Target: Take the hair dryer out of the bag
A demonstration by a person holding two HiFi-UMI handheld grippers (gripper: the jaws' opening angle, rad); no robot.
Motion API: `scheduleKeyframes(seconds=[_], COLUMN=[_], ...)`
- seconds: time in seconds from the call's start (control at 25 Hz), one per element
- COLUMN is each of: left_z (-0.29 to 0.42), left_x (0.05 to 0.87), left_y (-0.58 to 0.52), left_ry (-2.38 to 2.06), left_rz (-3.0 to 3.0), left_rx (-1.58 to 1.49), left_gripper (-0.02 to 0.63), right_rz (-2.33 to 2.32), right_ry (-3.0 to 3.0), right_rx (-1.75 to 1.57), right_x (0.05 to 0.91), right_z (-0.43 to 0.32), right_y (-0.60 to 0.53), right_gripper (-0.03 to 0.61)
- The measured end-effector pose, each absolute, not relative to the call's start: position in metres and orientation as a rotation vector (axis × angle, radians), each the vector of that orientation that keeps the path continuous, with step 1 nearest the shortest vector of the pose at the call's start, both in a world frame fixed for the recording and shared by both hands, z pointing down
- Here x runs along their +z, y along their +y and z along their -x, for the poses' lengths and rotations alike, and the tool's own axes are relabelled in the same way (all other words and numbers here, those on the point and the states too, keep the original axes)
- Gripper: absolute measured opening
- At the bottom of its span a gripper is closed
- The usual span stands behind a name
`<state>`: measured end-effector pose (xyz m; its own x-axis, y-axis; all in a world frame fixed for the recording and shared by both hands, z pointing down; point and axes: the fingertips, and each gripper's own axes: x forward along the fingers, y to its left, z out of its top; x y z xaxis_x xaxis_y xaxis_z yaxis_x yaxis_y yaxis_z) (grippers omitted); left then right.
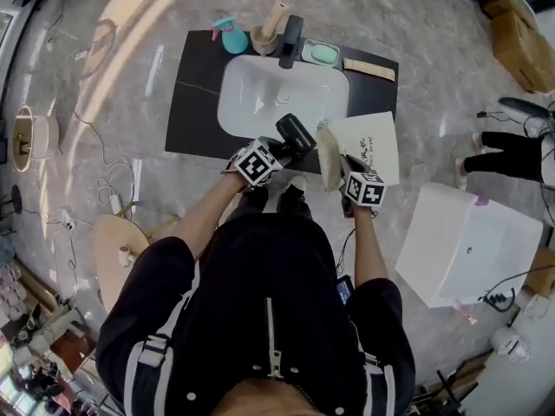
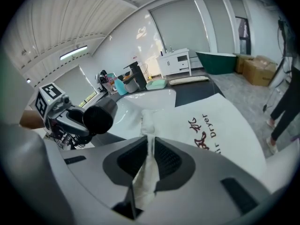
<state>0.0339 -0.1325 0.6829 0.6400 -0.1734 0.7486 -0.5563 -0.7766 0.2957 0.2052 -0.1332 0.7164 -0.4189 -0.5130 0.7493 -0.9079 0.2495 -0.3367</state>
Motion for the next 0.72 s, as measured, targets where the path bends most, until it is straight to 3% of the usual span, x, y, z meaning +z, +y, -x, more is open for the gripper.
scheduleKeyframes(seconds=[0.56, 0.72], left_z=[0.062, 0.081], left_x=[0.646, 0.634], left_y=[-0.144, -0.143], left_ry=[-0.884, -0.953], left_rz=[-2.263, -2.249], left_rx=[0.746, 0.683], left_gripper=[0.17, 0.17], right_rz=[-1.239, -1.239], right_ry=[-1.859, -1.874], right_rx=[1.003, 0.994], right_x=[0.76, 0.752], right_z=[-0.186, -0.178], right_y=[-0.139, -0.141], right_gripper=[0.076, 0.134])
